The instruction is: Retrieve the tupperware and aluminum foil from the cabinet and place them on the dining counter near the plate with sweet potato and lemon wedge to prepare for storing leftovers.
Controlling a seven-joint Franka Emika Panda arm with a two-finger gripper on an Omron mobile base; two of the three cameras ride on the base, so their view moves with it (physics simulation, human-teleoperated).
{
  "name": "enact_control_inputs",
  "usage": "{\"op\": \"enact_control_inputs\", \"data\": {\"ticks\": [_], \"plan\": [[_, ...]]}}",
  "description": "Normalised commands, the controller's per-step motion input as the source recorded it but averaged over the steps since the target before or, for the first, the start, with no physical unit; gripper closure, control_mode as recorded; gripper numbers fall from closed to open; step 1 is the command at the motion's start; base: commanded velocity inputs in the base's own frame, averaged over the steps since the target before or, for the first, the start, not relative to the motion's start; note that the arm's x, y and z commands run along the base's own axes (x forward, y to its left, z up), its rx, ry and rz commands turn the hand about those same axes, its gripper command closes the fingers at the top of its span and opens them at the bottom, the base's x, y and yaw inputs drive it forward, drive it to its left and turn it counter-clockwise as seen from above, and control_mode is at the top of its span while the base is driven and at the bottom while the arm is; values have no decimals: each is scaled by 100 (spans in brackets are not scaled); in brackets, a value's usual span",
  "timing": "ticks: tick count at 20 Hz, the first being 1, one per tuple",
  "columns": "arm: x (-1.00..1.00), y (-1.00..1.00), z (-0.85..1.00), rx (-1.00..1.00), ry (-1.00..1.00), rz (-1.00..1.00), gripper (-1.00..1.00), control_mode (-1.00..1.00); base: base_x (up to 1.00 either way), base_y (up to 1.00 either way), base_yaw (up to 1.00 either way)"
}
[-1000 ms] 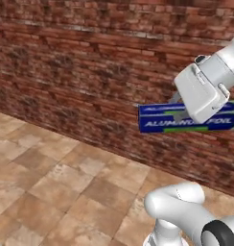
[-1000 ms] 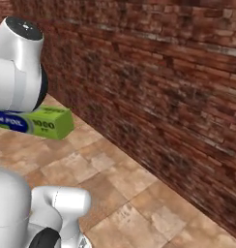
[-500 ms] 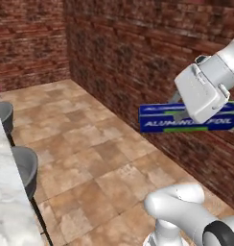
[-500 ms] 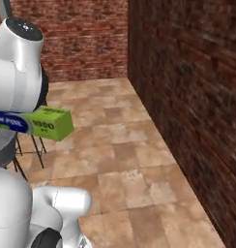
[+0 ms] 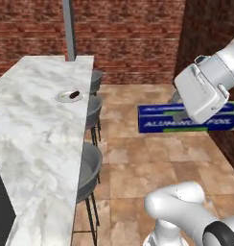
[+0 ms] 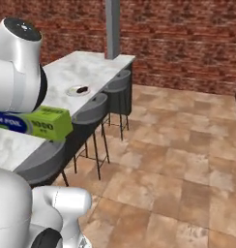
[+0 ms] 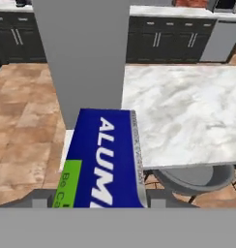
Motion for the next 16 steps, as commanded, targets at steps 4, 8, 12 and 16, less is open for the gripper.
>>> {"op": "enact_control_inputs", "data": {"ticks": [4, 8, 12, 16], "plan": [[0, 0, 0, 0, 0, 0, 100, 100, 98, -47, 68], [0, 0, 0, 0, 0, 0, 100, 100, 97, -62, 63], [0, 0, 0, 0, 0, 0, 100, 100, 90, -70, 60], [0, 0, 0, 0, 0, 0, 100, 100, 88, -70, 61]]}}
